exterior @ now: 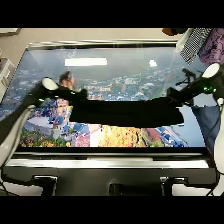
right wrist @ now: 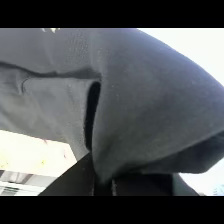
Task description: Fold the clothes and pants, and hang the long-sleeved shirts on hangers.
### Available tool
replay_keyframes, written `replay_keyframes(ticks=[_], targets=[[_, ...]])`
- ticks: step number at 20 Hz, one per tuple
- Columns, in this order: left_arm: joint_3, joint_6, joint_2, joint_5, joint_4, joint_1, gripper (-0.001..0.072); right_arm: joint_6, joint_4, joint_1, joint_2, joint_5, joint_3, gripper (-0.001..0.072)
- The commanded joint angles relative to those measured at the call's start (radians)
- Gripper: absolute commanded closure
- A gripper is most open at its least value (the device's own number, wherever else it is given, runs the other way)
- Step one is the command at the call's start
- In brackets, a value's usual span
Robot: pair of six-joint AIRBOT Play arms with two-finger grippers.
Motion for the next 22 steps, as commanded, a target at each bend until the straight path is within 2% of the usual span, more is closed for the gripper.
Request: replay_keyframes(ticks=[1,6,16,20,22], targets=[[0.004,0.000,-0.088,0.151,-0.202,-0.185,0.0692,0.057,-0.049,0.001,0.062,0.060,0.056,0.0683],[0.097,-0.001,-0.206,0.235,-0.357,-0.377,0.0692,0.056,-0.034,0.001,0.130,0.056,0.057,0.0683],[0.442,-0.238,-0.472,0.247,-0.362,-0.553,0.0693,0.037,-0.035,0.001,0.245,0.044,0.057,0.0683],[0.481,-0.234,-0.491,0.250,-0.377,-0.575,0.0692,0.036,-0.035,0.001,0.246,0.033,0.057,0.0683],[0.482,-0.225,-0.481,0.196,-0.376,-0.561,0.0692,0.032,-0.035,0.001,0.246,0.030,0.057,0.0683]])
